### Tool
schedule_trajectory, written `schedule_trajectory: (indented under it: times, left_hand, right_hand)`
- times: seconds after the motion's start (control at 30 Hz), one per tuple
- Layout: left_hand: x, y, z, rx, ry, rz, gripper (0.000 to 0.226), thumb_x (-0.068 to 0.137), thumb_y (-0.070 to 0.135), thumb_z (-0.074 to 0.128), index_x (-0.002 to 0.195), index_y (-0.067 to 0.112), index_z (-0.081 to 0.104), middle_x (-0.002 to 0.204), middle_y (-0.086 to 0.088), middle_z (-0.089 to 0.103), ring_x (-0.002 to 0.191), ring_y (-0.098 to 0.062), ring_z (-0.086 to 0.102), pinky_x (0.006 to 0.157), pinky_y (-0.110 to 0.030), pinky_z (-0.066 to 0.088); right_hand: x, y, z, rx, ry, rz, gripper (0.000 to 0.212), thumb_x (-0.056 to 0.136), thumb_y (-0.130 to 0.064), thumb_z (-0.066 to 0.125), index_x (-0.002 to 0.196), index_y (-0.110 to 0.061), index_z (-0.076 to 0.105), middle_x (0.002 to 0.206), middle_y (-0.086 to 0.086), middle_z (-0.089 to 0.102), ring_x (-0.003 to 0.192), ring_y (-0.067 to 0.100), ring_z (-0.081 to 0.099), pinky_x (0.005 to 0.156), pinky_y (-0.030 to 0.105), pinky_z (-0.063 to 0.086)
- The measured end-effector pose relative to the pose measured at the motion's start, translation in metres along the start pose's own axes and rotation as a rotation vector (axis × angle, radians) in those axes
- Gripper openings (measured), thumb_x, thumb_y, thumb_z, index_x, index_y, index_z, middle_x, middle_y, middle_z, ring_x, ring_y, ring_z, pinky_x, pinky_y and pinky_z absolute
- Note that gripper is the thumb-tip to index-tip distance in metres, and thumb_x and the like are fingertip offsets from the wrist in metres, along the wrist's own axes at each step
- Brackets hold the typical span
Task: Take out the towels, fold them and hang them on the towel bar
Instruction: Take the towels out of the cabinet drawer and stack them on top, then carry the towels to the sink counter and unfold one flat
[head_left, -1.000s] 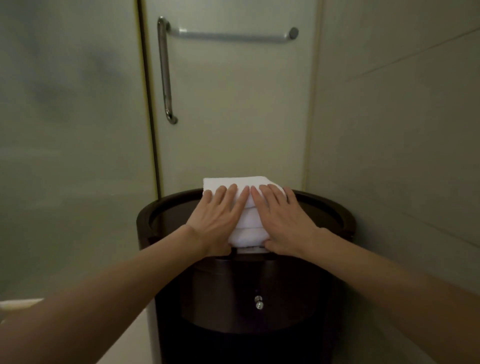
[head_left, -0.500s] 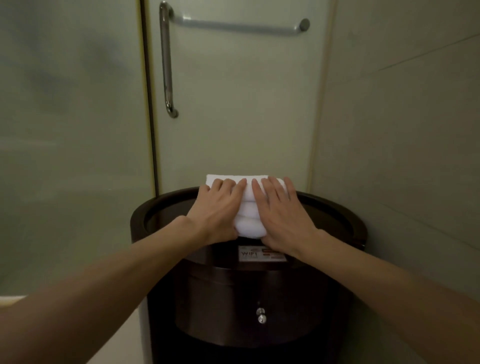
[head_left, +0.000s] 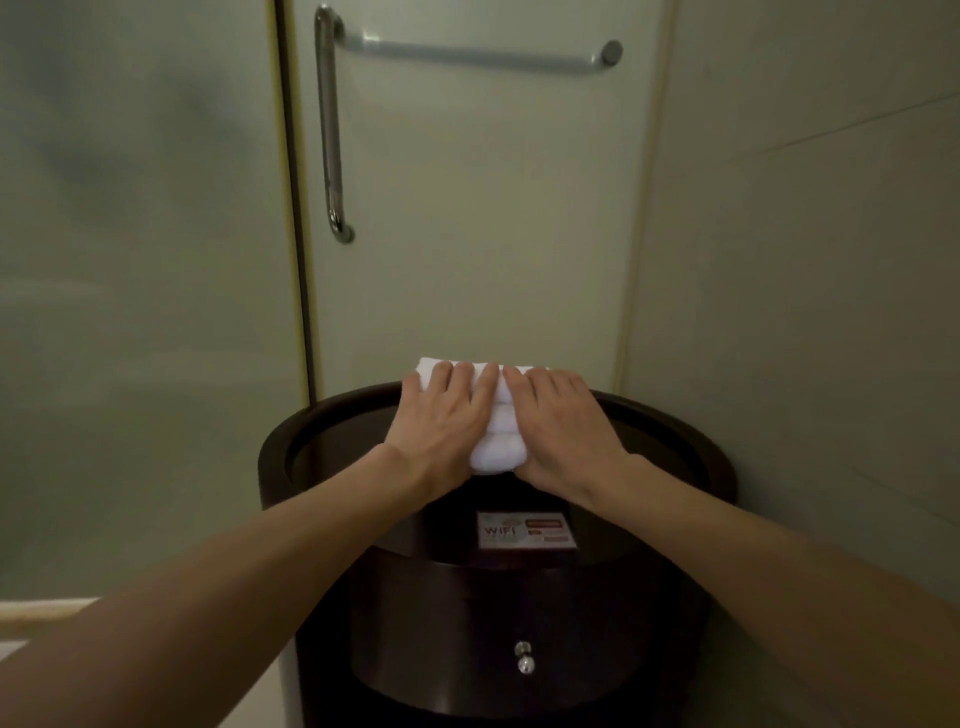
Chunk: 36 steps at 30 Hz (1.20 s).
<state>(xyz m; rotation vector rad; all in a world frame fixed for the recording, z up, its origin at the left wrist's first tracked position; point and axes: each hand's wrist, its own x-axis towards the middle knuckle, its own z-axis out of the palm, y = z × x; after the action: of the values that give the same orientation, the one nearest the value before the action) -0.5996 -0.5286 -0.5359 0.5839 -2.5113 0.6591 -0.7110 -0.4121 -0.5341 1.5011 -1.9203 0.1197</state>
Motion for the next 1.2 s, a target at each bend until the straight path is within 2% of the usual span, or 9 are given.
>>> schedule_trajectory:
  times: [0.07, 0.2, 0.37, 0.47, 0.57, 0.7, 0.93, 1.07, 1.2]
  left_hand:
    - [0.008, -0.006, -0.014, -0.013, -0.038, 0.003, 0.1, 0.073, 0.059, 0.061, 0.147, 0.012, 0.012, 0.138, -0.012, 0.036, 0.122, -0.032, 0.037, 0.093, -0.046, 0.036]
    - [0.035, -0.024, -0.058, -0.023, -0.09, 0.012, 0.094, 0.072, 0.04, 0.063, 0.147, 0.013, 0.012, 0.139, -0.012, 0.036, 0.123, -0.032, 0.037, 0.093, -0.045, 0.036]
    - [0.082, -0.056, -0.148, -0.08, -0.153, 0.029, 0.1, 0.071, 0.045, 0.064, 0.146, 0.016, 0.005, 0.136, -0.012, 0.034, 0.122, -0.032, 0.035, 0.096, -0.047, 0.032]
    - [0.115, -0.082, -0.218, -0.112, -0.187, 0.006, 0.102, 0.069, 0.048, 0.063, 0.146, 0.018, 0.004, 0.137, -0.011, 0.034, 0.123, -0.031, 0.034, 0.095, -0.046, 0.031]
    - [0.144, -0.115, -0.295, -0.151, -0.21, -0.001, 0.1, 0.067, 0.049, 0.064, 0.145, 0.023, 0.007, 0.138, -0.009, 0.034, 0.125, -0.03, 0.034, 0.096, -0.047, 0.031]
    - [0.169, -0.158, -0.391, -0.23, -0.274, -0.037, 0.1, 0.062, 0.051, 0.065, 0.143, 0.029, 0.01, 0.136, -0.004, 0.036, 0.125, -0.026, 0.035, 0.099, -0.047, 0.034]
    - [0.149, -0.203, -0.524, -0.43, -0.315, -0.12, 0.101, 0.058, 0.042, 0.072, 0.146, 0.027, 0.024, 0.136, -0.001, 0.04, 0.122, -0.023, 0.037, 0.097, -0.034, 0.035]
    - [0.117, -0.208, -0.565, -0.46, -0.262, -0.136, 0.1, 0.055, 0.04, 0.075, 0.144, 0.023, 0.033, 0.136, -0.004, 0.043, 0.121, -0.026, 0.04, 0.098, -0.036, 0.034]
    - [0.084, -0.211, -0.584, -0.46, -0.264, -0.166, 0.097, 0.054, 0.034, 0.077, 0.142, 0.017, 0.039, 0.134, -0.01, 0.047, 0.118, -0.031, 0.045, 0.094, -0.04, 0.038]
  right_hand:
    - [0.008, 0.004, -0.014, 0.012, -0.038, 0.006, 0.082, 0.073, -0.04, 0.068, 0.138, -0.002, 0.037, 0.12, 0.017, 0.055, 0.104, 0.031, 0.053, 0.093, 0.04, 0.042]
    - [0.035, 0.024, -0.06, 0.022, -0.102, 0.015, 0.079, 0.067, -0.033, 0.07, 0.134, -0.002, 0.043, 0.111, 0.017, 0.059, 0.096, 0.033, 0.056, 0.087, 0.042, 0.046]
    - [0.085, 0.058, -0.15, 0.046, -0.102, 0.039, 0.084, 0.045, -0.035, 0.078, 0.119, -0.003, 0.058, 0.093, 0.014, 0.064, 0.078, 0.032, 0.061, 0.074, 0.042, 0.051]
    - [0.124, 0.079, -0.217, 0.082, -0.168, 0.02, 0.084, 0.05, -0.034, 0.074, 0.126, -0.004, 0.052, 0.101, 0.013, 0.061, 0.086, 0.032, 0.06, 0.082, 0.042, 0.048]
    - [0.165, 0.095, -0.289, 0.121, -0.235, -0.017, 0.089, 0.065, -0.037, 0.068, 0.14, -0.008, 0.032, 0.12, 0.013, 0.051, 0.107, 0.03, 0.051, 0.099, 0.041, 0.037]
    - [0.209, 0.106, -0.379, 0.205, -0.276, -0.048, 0.092, 0.069, -0.038, 0.067, 0.144, -0.01, 0.021, 0.129, 0.012, 0.045, 0.116, 0.03, 0.045, 0.104, 0.039, 0.031]
    - [0.24, 0.111, -0.499, 0.362, -0.258, -0.169, 0.092, 0.059, -0.042, 0.067, 0.139, -0.016, 0.029, 0.119, 0.005, 0.049, 0.108, 0.025, 0.047, 0.097, 0.037, 0.033]
    - [0.23, 0.097, -0.536, 0.428, -0.217, -0.205, 0.088, 0.055, -0.044, 0.065, 0.134, -0.021, 0.034, 0.114, 0.002, 0.051, 0.101, 0.023, 0.05, 0.09, 0.036, 0.037]
    - [0.218, 0.073, -0.554, 0.478, -0.277, -0.235, 0.09, 0.06, -0.044, 0.069, 0.139, -0.02, 0.032, 0.12, 0.003, 0.05, 0.106, 0.023, 0.048, 0.095, 0.037, 0.035]
